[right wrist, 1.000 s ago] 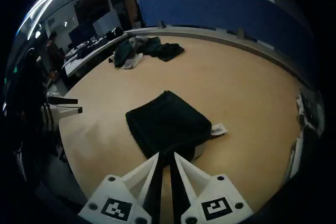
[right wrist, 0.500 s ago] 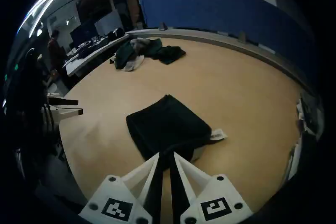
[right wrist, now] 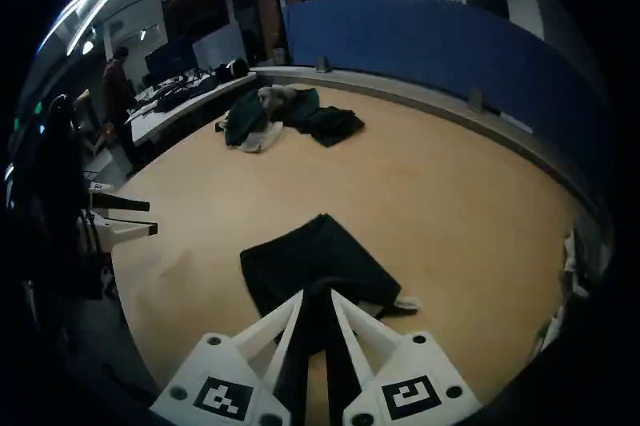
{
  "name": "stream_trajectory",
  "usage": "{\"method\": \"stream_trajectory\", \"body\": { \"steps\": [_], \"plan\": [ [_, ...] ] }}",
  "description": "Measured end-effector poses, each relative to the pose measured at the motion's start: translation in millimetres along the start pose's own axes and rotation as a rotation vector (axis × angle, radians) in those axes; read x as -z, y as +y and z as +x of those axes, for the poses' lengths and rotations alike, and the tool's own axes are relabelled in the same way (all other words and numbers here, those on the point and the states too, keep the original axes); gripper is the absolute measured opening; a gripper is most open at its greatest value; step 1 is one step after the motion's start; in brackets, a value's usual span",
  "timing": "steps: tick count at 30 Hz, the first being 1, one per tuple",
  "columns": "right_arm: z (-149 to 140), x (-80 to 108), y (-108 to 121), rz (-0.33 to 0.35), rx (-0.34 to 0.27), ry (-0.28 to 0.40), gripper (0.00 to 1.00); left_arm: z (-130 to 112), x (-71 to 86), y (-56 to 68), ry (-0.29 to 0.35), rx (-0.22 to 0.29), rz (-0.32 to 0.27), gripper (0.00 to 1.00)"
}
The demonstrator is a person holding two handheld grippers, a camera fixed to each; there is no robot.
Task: Fold towel
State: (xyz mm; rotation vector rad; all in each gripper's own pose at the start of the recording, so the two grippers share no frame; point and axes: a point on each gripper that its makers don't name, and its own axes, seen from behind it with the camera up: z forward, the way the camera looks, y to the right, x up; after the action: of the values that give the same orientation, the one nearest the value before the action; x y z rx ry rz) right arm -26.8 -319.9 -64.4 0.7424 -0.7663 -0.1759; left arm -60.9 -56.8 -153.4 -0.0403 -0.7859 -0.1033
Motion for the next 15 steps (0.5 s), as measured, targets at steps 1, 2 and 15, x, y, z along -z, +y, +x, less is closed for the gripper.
{"method": "stream_trajectory", "body": {
  "steps": [1, 2, 15],
  "plan": [
    [5, -3.7, 1, 0.002, 0.008, 0.001, 0.09, 1, 0.1, 0.5, 0.001, 0.003, -0.001, 0.97],
    [10, -7.9, 1, 0.005, 0.018, 0.001, 0.09, 1, 0.3, 1.1, 0.003, 0.006, -0.002, 0.97],
    [46, -70.1, 1, 0.069, 0.078, -0.047, 0.09, -1, 2.0, 8.8, 0.009, 0.031, -0.019, 0.97]
  ]
}}
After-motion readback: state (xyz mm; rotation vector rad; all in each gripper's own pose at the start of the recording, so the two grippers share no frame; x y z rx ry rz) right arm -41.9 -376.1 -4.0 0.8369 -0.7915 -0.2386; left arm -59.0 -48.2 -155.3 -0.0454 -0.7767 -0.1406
